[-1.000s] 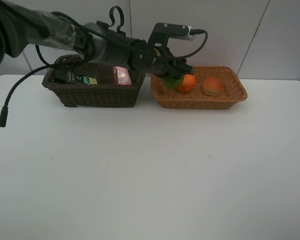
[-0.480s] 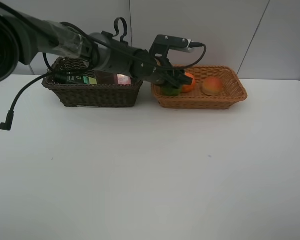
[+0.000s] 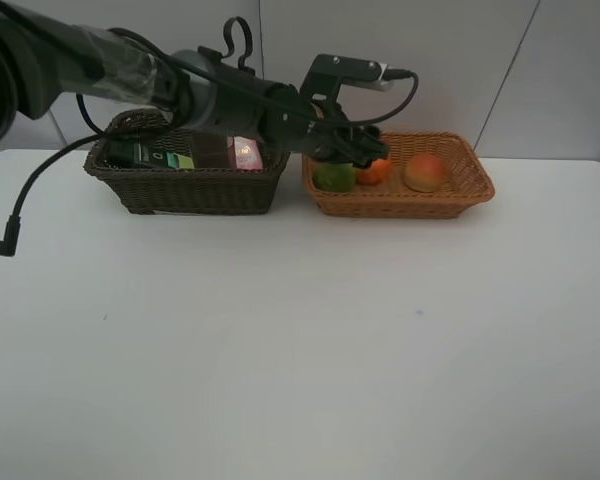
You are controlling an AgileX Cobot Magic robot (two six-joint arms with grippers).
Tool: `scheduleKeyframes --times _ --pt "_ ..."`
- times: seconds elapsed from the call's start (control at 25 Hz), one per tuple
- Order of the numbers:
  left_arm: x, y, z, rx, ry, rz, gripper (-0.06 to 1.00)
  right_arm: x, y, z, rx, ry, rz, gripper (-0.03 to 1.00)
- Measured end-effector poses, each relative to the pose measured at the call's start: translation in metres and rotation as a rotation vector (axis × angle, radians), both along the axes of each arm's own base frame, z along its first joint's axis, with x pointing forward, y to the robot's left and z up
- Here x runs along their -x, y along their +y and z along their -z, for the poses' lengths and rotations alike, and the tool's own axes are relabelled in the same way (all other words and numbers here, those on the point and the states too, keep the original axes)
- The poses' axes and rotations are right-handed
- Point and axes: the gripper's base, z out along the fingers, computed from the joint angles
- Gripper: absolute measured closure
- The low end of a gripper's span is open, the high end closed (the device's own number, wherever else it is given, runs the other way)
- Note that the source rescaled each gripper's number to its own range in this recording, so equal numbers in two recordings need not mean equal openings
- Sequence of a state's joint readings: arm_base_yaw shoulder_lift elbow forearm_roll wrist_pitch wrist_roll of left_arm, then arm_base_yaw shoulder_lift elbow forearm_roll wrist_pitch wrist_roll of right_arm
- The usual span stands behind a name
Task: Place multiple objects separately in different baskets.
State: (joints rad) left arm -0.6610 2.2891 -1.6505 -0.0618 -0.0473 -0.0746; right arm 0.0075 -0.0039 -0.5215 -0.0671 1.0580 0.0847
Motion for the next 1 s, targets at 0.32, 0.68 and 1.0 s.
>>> scheduleKeyframes --times 0.32,0.68,1.0 --pt "0.017 0.020 -0.066 -0.084 0.075 0.013 -0.01 0.000 0.000 0.000 0.000 0.000 0.000 0.14" --pt "0.030 0.144 -0.123 -0.213 0.230 -0.186 -0.01 0.000 0.000 0.000 -0.001 0.000 0.000 0.14" --pt "0.107 0.263 -0.145 -0.288 0.359 -0.425 -0.01 0.000 0.000 0.000 -0.001 0.000 0.000 0.14"
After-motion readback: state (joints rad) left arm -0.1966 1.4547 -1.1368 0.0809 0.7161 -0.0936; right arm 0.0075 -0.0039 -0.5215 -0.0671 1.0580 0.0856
